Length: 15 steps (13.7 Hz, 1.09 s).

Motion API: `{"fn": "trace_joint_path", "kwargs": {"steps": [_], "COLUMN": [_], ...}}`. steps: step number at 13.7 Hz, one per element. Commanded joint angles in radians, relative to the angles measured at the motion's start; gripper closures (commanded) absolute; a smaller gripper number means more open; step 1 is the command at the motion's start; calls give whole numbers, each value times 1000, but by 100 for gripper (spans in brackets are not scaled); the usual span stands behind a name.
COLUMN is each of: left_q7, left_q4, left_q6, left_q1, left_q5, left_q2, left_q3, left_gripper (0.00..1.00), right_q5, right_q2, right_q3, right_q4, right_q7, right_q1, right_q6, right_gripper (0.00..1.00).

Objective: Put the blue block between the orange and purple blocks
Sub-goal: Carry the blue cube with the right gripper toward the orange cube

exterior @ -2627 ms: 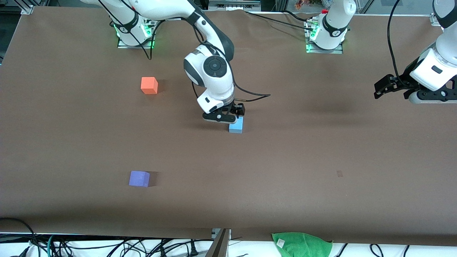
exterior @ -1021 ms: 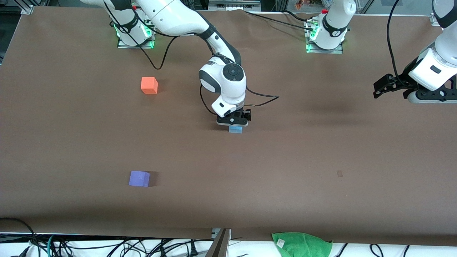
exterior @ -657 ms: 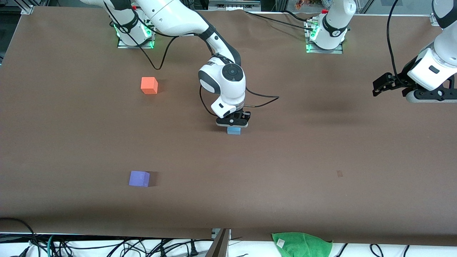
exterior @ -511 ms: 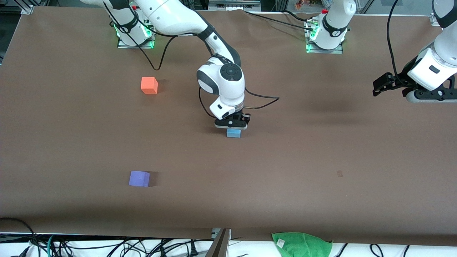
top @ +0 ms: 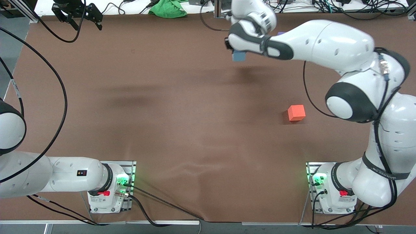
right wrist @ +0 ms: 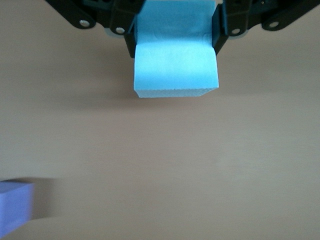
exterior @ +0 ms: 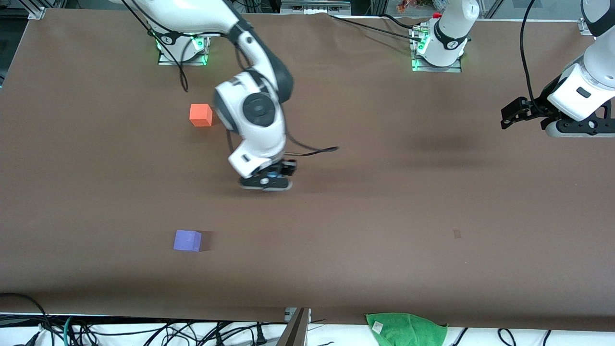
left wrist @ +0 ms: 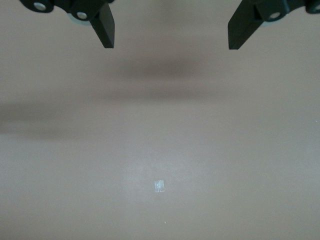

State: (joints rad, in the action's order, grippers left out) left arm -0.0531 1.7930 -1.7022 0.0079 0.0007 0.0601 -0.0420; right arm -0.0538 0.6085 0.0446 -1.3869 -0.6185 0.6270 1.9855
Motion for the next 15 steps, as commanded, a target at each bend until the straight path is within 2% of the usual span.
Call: {"fn": "trace_joint_path", "kwargs": {"steps": [1,4,6,9,12,15], "left_q7": [9,9,7,9,5,12], "left_q4": [-24,-24,-23,-24,-24,-24], "left_q6": [24,27,27,29,29,26], "left_q1": [-8,-8,-8,-8,-8,-8], "left_q5": [12,10,10,10,10,10], "left_q2": [-2,-2,-2,-2,-2,-3], "left_q3": [1,2,2,2,2,2], "left_gripper": [0,0,0,0,0,0], "right_q5": [25,29,32,112,112,112], "right_q2": [-91,-180,-222,-286,-315,-326], "right_q3": [-12,-5,30,50,81,81], "right_q4": [-104,-240,-335,-508,-656,-763], "right_q7": [136,213,323,372,394,396], "right_q1": [-93,-157,-205,-251,-251,-251], "right_q6": [-56,-45,-2,100,232,372], "right_gripper": [55,55,55,55,55,55]}}
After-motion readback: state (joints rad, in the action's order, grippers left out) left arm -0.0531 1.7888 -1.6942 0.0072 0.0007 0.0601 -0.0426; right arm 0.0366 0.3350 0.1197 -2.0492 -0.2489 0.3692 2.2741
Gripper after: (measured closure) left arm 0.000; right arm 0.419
